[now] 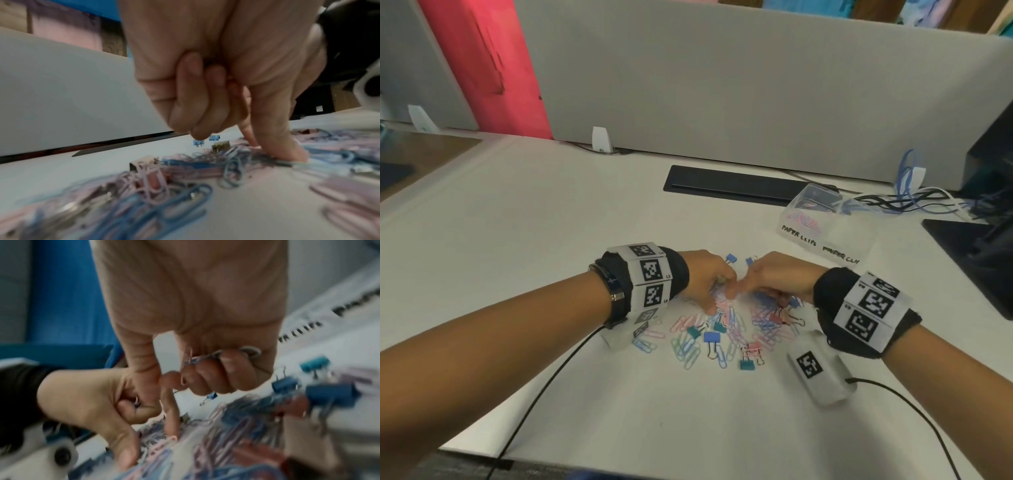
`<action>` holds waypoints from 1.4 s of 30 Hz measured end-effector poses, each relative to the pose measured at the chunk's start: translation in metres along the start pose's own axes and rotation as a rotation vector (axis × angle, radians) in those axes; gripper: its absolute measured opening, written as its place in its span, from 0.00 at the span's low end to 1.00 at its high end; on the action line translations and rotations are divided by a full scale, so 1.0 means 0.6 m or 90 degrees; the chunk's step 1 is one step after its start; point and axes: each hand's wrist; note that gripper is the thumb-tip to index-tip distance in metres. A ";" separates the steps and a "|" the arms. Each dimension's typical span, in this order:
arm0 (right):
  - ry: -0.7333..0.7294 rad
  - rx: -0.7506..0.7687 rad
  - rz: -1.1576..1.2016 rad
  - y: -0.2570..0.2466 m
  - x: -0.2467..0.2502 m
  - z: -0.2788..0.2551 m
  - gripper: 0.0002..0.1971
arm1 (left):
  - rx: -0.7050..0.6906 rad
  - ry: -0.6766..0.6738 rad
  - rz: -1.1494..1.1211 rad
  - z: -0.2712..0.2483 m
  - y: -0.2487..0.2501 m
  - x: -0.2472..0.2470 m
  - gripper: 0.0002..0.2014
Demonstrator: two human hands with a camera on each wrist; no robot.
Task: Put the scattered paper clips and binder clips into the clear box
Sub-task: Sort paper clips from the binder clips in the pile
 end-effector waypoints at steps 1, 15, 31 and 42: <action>-0.013 0.004 -0.078 -0.003 -0.003 -0.004 0.18 | -0.005 0.005 0.010 0.002 0.001 0.000 0.19; 0.003 0.077 -0.239 0.002 -0.028 -0.025 0.19 | 0.060 0.077 -0.163 0.000 -0.002 0.016 0.16; -0.037 0.173 -0.287 0.011 -0.040 -0.011 0.05 | 0.132 0.052 -0.898 0.027 -0.021 0.046 0.12; 0.032 0.127 -0.139 0.069 0.009 -0.046 0.11 | 0.019 0.030 -1.086 0.118 0.080 0.158 0.10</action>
Point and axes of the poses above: each hand's wrist, its own z-axis towards the middle knuckle, its own x-axis out of the back of the hand, y = z × x, and after that the axes turned 5 degrees about x, right-handed
